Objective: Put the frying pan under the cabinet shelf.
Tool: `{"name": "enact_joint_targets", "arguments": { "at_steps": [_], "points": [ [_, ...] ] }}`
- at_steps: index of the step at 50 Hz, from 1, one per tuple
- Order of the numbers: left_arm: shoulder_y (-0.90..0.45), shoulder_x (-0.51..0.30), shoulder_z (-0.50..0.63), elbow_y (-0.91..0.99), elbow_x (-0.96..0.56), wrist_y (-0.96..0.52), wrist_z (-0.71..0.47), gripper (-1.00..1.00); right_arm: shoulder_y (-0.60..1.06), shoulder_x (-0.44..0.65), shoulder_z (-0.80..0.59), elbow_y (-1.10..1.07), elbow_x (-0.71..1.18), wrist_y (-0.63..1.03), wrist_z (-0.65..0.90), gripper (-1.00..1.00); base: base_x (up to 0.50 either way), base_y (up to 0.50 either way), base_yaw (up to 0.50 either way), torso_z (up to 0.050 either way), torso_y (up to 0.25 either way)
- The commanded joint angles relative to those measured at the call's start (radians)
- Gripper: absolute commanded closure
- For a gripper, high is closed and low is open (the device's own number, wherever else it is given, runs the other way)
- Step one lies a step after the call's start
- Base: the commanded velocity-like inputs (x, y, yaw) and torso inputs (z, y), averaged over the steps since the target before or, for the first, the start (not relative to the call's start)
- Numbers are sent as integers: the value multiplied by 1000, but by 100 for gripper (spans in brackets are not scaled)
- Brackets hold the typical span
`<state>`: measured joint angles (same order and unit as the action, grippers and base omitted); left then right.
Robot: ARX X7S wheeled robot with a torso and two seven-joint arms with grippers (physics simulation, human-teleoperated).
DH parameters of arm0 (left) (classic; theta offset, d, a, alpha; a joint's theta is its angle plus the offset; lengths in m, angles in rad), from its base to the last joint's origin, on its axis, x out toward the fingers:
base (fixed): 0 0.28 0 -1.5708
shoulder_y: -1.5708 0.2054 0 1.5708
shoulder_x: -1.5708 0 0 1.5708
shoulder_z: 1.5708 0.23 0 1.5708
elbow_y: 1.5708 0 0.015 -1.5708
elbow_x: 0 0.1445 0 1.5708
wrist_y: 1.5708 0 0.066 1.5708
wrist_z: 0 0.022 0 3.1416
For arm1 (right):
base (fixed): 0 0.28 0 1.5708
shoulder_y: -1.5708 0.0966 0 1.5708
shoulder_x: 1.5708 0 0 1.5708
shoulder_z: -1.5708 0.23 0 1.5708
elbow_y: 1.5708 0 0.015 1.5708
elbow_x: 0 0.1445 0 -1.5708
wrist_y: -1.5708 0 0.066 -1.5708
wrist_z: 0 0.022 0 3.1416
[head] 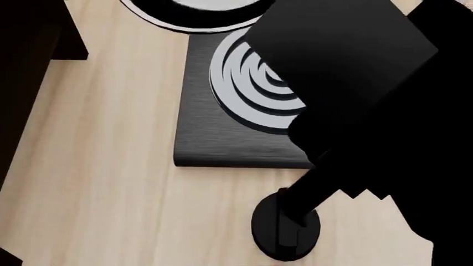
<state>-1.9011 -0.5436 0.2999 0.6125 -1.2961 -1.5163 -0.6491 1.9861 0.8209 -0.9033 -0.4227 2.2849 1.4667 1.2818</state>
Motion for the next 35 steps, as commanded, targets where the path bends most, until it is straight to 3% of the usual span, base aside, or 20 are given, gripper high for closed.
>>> {"name": "enact_joint_targets", "arguments": {
  "at_steps": [1,35],
  "points": [
    [-9,-20,9,-5,-47,17,-35,-100,82,-28,-42,-14,-5,3,15,100,0,0,0,0,0],
    [-21,-68,33,-5,-127,61,-94,-100,112,-85,-160,-74,65,-55,17,100,0,0,0,0,2]
  ]
}}
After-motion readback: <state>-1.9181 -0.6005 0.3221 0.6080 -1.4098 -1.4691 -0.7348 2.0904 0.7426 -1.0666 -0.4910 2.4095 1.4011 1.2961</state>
